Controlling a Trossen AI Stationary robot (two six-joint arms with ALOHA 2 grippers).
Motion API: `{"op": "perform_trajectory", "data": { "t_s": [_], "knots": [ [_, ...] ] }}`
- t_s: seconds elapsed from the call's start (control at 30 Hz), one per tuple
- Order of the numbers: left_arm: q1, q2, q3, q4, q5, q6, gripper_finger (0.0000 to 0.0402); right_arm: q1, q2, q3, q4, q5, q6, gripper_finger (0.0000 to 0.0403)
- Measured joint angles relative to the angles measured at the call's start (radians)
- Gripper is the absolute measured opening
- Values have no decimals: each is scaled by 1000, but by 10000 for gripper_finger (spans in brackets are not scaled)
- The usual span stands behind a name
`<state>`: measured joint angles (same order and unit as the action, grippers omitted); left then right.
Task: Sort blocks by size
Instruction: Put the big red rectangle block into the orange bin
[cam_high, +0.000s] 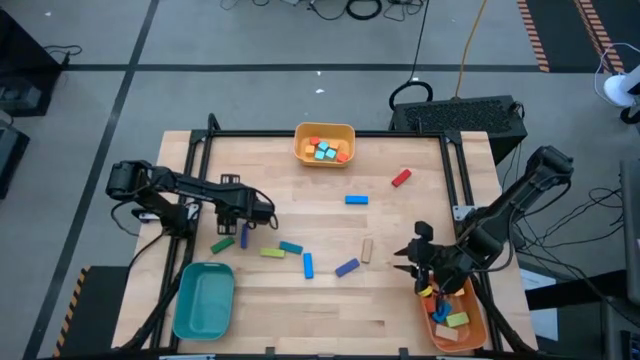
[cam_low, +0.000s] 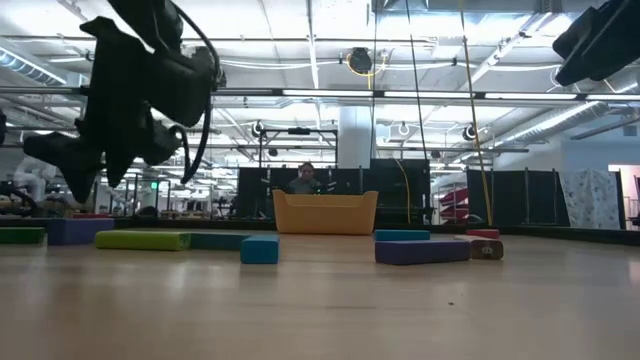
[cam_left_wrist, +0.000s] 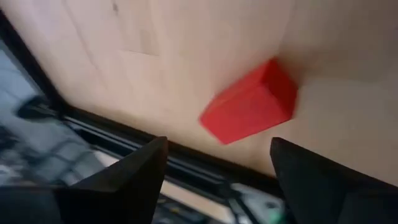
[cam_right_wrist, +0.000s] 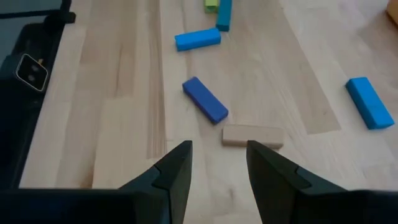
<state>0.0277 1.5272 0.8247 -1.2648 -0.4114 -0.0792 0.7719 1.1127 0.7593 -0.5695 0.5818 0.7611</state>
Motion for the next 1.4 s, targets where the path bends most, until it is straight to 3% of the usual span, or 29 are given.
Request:
{"op": "perform_trajectory", "data": {
  "t_s": [0.13,0.3,0.47,0.6,0.93,1.2,1.4],
  "knots": [
    [1,0,-30,12,-24,134,277,0,27,0,29,0,-21,137],
    [0,0,-70,84,32,288,277,0,49,0,31,-6,-18,137],
    [1,0,-108,153,8,373,277,0,54,0,31,-6,-19,137],
    [2,0,-121,181,-6,382,276,0,54,0,30,-6,-19,137],
    [6,10,-144,263,88,374,276,0,54,0,40,-6,-19,137],
    [5,11,-172,297,77,356,276,0,54,0,47,-6,-19,137],
    [5,12,-173,295,76,350,231,0,54,0,47,-2,-17,137]
  ]
}}
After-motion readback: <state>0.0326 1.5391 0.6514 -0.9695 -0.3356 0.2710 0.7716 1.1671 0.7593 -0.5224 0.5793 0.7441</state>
